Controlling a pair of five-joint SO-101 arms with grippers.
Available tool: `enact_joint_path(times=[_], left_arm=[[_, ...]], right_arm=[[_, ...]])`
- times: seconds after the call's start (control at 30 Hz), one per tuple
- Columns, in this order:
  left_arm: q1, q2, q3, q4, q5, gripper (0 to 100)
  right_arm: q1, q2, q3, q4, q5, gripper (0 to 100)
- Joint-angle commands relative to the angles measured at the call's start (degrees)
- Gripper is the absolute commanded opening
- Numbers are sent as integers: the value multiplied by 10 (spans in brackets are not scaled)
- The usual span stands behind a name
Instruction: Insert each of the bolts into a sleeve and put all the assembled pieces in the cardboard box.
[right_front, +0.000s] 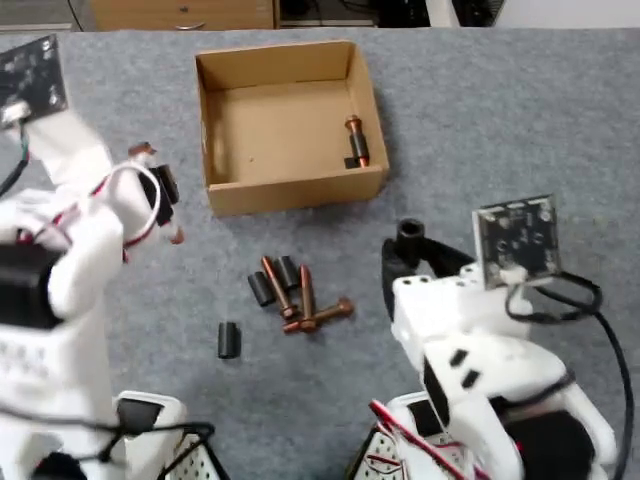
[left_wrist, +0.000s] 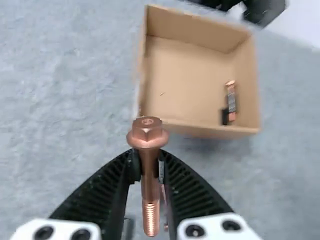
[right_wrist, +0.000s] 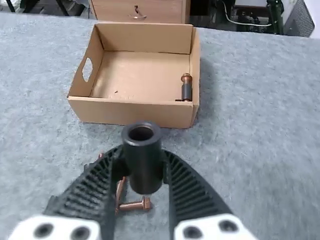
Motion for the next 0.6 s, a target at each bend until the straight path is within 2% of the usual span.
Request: enact_joint_path(times=[0.0,0.13,0.27,0.57], left_arm=[[46,-27,-30,-14,34,19],[66,-30,-31,-14,46,19],[85,-26,-52,-16,61,19],[194,-26,-60,-95,55,19]], right_arm=[[-13,-30,64,-83,33,2],[-25,-139,170,-182,50,2],[-69,-231,269,-215,47,1],[-92,-233,331,-223,46,1]])
